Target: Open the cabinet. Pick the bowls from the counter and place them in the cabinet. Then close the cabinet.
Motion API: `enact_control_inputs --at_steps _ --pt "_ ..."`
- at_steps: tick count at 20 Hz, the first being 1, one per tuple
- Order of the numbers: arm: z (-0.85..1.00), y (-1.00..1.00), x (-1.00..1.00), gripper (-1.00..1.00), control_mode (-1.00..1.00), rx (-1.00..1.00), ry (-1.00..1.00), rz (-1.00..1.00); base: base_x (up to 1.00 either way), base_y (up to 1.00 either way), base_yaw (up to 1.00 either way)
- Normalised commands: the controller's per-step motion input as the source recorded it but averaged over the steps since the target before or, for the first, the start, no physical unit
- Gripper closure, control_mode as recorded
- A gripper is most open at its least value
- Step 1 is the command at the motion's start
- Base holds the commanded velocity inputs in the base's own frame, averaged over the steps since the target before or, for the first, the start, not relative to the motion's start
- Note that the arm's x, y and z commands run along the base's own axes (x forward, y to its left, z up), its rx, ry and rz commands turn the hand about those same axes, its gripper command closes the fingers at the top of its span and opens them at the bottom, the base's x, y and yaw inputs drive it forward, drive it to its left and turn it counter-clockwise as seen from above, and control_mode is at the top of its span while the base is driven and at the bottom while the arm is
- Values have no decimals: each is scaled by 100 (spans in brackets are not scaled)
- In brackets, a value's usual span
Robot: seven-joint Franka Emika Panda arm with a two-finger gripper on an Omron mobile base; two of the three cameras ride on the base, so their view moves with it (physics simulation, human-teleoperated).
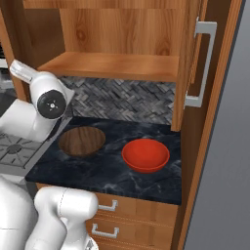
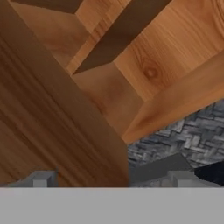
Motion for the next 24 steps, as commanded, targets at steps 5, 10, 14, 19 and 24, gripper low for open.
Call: enact_control_inputs --at_steps 5,10,14,19,24 --pt "-11 54 25 -100 -100 20 23 0 0 0 0" --pt "-19 94 8 -100 -100 19 22 1 0 0 0" --pt "-17 100 0 -100 -100 14 13 0 0 0 0" --pt "-2 90 15 -100 -100 6 7 0 0 0 0" --pt "0 14 25 -100 -100 1 2 1 0 0 0"
